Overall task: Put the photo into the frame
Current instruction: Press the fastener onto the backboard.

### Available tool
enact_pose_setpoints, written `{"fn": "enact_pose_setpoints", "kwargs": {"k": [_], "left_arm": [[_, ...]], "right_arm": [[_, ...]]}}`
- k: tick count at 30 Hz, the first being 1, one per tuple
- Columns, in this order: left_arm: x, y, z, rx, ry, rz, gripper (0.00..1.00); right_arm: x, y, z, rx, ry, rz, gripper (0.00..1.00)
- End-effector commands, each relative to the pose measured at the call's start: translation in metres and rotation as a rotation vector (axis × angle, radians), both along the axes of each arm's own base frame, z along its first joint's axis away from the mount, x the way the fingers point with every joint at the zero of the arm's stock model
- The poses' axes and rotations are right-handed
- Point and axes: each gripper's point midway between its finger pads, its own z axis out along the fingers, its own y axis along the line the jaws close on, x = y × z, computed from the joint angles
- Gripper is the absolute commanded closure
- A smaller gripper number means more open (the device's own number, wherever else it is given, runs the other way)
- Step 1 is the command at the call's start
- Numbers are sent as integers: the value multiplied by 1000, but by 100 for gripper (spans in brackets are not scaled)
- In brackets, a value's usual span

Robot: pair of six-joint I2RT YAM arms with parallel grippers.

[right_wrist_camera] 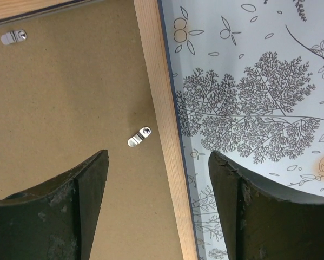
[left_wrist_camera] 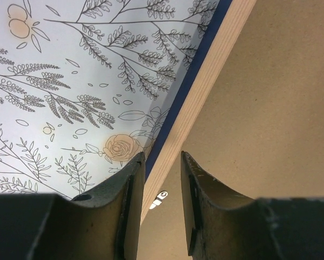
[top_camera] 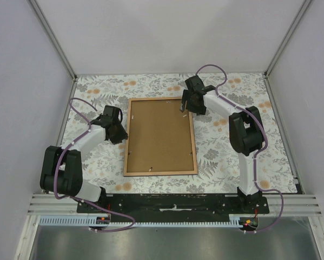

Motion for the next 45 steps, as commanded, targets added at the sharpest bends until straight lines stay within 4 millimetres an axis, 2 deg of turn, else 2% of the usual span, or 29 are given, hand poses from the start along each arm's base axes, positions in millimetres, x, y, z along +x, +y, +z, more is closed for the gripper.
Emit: {"fn": "enact_pose_setpoints", "kwargs": {"k": [1, 10, 25, 32, 45], "left_arm": [[1, 1, -6, 7, 1, -14, 61], [-1, -1, -11, -7, 11, -13, 62], [-16, -3, -18, -25, 34, -25, 63], [-13, -5, -13, -35, 17, -30, 63], [-12, -8, -15, -48, 21, -43, 63]], "right_arm": [[10, -1, 0, 6, 5, -33, 20], [10, -2, -17, 6, 44, -39, 23], [3, 2, -23, 26, 86, -28, 25], [3, -1, -31, 3, 101, -33, 26], [8, -8, -39, 22, 103, -80, 24]]}}
